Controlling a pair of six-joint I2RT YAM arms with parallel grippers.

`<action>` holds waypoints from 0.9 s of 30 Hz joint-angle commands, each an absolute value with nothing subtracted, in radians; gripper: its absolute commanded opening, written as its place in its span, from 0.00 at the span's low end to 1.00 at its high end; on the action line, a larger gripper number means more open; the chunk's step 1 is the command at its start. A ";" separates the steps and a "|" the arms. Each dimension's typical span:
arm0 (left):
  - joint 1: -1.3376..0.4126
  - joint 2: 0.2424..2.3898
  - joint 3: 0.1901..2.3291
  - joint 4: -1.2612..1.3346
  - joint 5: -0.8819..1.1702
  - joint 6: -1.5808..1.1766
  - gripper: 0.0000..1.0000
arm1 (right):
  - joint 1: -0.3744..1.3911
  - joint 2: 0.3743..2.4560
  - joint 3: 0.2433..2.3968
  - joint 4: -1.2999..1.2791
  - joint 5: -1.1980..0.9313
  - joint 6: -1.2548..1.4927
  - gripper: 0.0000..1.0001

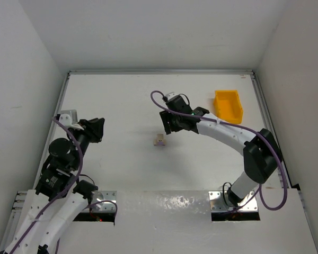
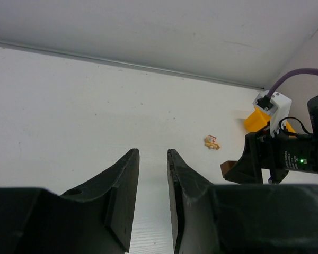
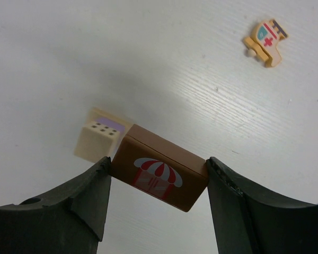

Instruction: Build the wood block tower

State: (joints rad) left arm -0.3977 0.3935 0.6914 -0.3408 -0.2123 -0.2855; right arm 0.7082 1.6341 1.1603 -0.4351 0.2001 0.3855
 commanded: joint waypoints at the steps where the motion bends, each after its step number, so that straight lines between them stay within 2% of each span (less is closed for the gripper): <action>1: -0.400 0.364 0.690 -0.307 -0.204 -0.276 0.25 | 0.764 1.623 1.253 -0.454 0.222 0.408 0.57; 10: -0.449 0.287 0.693 -0.322 -0.245 -0.278 0.26 | 0.834 1.730 1.385 -0.497 0.239 0.482 0.57; 27: -0.508 0.248 0.699 -0.334 -0.268 -0.278 0.26 | 0.857 1.763 1.376 -0.523 0.233 0.537 0.58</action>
State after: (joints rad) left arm -0.4976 0.2543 0.6914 -0.3458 -0.2607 -0.2855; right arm 0.8490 1.7687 1.3540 -0.5358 0.2287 0.5129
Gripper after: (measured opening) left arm 0.259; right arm 0.644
